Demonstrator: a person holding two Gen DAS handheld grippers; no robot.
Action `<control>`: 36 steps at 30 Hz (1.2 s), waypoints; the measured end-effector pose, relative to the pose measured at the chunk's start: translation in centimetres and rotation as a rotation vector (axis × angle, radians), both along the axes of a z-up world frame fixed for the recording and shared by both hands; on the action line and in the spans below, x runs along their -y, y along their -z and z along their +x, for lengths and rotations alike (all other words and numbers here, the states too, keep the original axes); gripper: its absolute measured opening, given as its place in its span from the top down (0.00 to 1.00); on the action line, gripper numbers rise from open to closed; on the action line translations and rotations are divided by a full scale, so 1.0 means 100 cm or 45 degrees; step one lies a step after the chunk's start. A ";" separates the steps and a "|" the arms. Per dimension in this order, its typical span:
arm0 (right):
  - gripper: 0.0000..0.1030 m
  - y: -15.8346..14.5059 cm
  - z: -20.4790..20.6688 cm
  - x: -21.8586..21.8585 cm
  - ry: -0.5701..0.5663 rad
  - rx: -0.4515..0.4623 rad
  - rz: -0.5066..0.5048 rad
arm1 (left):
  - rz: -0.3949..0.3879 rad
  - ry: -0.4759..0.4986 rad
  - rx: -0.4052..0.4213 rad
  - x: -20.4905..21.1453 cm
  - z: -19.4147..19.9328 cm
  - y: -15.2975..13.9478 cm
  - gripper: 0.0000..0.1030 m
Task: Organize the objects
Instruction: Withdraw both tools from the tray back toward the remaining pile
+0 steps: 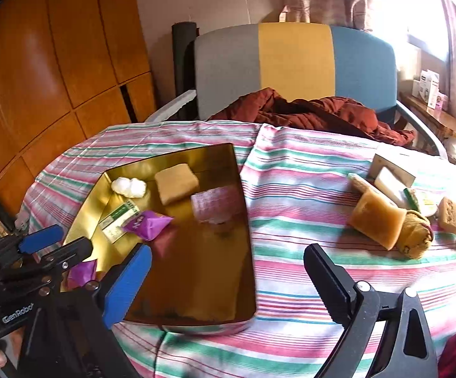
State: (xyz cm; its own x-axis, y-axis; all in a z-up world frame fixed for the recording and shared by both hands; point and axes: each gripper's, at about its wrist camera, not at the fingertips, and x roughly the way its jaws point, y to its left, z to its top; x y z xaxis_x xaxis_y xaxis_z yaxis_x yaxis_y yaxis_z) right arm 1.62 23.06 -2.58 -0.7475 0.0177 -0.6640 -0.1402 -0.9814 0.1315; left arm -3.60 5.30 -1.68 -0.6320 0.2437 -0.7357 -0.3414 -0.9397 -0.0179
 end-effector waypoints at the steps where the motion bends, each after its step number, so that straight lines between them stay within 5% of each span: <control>1: 0.04 0.000 0.001 -0.003 0.006 0.000 -0.002 | -0.004 0.006 -0.001 -0.002 0.001 0.000 0.42; 22: 0.01 -0.022 0.002 -0.115 0.227 -0.005 0.016 | -0.039 0.192 0.022 -0.049 0.004 -0.001 0.42; 29: 0.00 -0.039 0.013 -0.189 0.426 -0.054 0.075 | 0.016 0.252 0.092 -0.062 0.002 0.002 0.42; 36: 0.00 -0.019 0.036 -0.270 0.684 -0.046 -0.007 | -0.016 0.323 0.096 -0.090 0.000 -0.002 0.42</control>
State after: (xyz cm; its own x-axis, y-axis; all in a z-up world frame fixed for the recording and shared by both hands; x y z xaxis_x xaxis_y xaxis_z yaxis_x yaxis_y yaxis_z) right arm 5.26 50.04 -0.67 -0.6564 0.4005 -0.6394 -0.6176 -0.7720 0.1505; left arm -3.59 14.31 -1.53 -0.4948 0.3778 -0.7826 -0.5645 -0.8244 -0.0411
